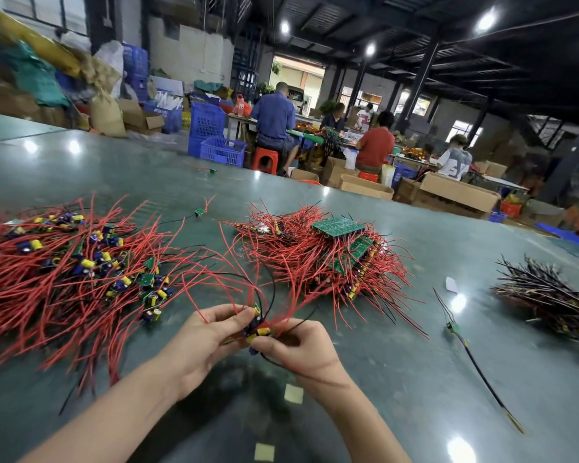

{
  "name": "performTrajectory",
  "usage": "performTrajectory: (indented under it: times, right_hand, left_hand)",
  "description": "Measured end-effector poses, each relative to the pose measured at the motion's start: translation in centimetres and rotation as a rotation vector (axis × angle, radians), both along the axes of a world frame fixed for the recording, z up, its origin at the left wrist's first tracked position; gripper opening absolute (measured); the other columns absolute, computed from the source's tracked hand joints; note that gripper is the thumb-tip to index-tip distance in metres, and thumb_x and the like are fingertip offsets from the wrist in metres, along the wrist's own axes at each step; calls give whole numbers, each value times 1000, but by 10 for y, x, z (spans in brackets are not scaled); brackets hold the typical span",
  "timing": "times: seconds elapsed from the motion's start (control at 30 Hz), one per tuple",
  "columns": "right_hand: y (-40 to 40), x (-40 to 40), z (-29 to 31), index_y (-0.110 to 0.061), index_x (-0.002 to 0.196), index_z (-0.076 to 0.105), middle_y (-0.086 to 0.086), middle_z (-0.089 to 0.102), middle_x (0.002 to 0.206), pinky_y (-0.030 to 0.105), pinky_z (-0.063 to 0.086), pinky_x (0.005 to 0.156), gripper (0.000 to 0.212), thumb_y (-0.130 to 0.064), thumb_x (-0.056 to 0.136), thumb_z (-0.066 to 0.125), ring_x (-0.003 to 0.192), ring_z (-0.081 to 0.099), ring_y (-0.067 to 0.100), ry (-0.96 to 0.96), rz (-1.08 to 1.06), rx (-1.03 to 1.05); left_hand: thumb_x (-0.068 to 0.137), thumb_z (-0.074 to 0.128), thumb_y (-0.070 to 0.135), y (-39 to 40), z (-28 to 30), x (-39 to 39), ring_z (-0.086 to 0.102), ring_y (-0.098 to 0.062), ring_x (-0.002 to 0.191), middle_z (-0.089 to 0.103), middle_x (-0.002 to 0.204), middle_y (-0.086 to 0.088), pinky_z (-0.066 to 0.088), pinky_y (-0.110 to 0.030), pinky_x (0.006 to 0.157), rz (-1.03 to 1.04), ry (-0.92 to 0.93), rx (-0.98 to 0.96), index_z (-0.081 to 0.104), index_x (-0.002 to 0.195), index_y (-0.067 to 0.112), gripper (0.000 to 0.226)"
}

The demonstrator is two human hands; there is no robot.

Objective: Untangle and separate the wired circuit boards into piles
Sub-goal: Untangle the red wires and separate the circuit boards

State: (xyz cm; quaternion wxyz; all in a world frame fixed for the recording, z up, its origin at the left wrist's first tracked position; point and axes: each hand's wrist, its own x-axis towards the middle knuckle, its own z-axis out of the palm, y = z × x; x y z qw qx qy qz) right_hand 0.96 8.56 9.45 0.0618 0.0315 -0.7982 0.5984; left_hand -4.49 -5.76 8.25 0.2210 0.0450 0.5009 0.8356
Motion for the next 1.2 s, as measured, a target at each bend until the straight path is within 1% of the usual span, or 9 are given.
performTrajectory:
  times: [0.1,0.2,0.27,0.33,0.43,0.57,0.8,1.03,1.2]
  right_hand:
    - [5,0,5,-17,75,70,-5,69,62,16,50,61,21,-16,91,57,58,62,3,-99,18,-152]
    - [9,1,8,-6,99,68,1,72,76,22,52,69,32,-27,96,43,66,65,11,-132,25,-257]
    - [9,1,7,-1,115,61,2,71,87,25,52,74,26,-12,96,47,69,65,11,-122,55,-232]
    - [5,0,4,-9,123,56,-3,68,95,25,52,77,37,5,90,51,73,63,7,-104,61,-146]
    - [-7,0,-1,-20,109,62,-12,67,87,25,51,77,30,0,85,63,74,59,5,-15,-31,-154]
    - [-8,-3,-6,-20,78,66,-9,65,65,22,47,70,18,-3,84,65,63,54,7,56,-261,-214]
    - [-6,-6,-5,-17,81,66,-8,65,62,19,49,66,14,-6,88,61,58,57,2,83,-265,-234]
    - [-11,-3,-9,-24,75,63,-10,62,61,16,45,64,21,-7,87,62,57,56,-1,129,-306,-61]
    - [-10,-4,-7,-24,75,65,-10,64,59,16,45,62,19,-8,85,66,55,55,1,115,-319,-92]
  left_hand:
    - [65,67,18,1,2,0,67,-15,55,72,70,-10,56,-24,51,-7,-93,47,72,65,9,10]
    - [69,65,22,-3,2,-4,68,-12,58,74,75,-8,57,-22,54,14,-194,115,74,68,11,14]
    - [78,63,18,-5,2,-6,69,-12,58,74,76,-9,58,-23,55,36,-258,188,74,71,9,16]
    - [81,61,12,-4,2,-6,69,-14,59,74,77,-11,58,-24,55,37,-252,213,73,77,6,15]
    - [70,64,10,2,1,1,70,-15,60,74,77,-10,58,-23,55,52,-159,166,65,89,7,20]
    - [62,67,7,9,-2,9,69,-12,62,73,74,-7,57,-20,61,85,-40,125,65,85,7,23]
    - [74,64,-8,12,-1,14,67,-13,64,71,74,-9,57,-20,64,152,131,80,68,78,8,17]
    - [77,63,-4,13,-2,15,66,-12,67,72,74,-7,56,-18,64,183,175,13,69,77,7,13]
    - [78,64,-3,11,-3,12,66,-17,68,71,76,-11,57,-22,70,170,131,-4,69,79,4,9]
